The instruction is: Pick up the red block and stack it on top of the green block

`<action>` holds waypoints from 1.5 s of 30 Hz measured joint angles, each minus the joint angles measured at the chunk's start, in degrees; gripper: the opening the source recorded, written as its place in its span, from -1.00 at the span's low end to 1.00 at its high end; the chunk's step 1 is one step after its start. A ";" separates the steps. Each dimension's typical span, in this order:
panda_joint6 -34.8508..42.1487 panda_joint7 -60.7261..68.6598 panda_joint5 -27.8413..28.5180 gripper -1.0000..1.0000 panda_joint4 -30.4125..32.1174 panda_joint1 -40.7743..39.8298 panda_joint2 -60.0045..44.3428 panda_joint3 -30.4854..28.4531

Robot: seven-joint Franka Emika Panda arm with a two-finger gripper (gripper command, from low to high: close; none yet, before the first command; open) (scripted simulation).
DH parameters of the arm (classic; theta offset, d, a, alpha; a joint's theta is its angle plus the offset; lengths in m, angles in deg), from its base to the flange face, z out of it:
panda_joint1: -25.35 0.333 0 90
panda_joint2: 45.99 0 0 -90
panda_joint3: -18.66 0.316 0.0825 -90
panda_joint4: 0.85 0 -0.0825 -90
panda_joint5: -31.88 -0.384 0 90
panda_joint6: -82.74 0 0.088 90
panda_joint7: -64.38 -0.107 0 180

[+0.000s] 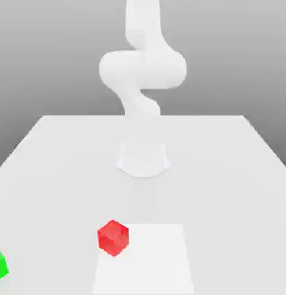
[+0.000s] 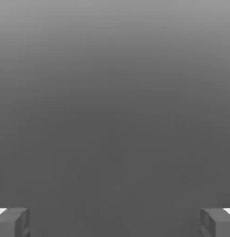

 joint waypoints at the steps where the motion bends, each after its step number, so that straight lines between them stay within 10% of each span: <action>1: -1.38 -1.29 -0.07 0.00 1.37 -0.64 -2.28 0.12; 25: -34.95 -24.93 0.80 0.00 23.19 -9.52 -52.87 0.27; 26: -36.38 -25.00 0.87 -1.00 22.96 -9.46 -54.54 0.20; 39: -27.21 -24.74 0.54 -1.00 24.53 -9.58 -43.74 0.46; 45: -20.09 -27.72 -0.71 -1.00 14.75 -15.41 -46.43 -2.67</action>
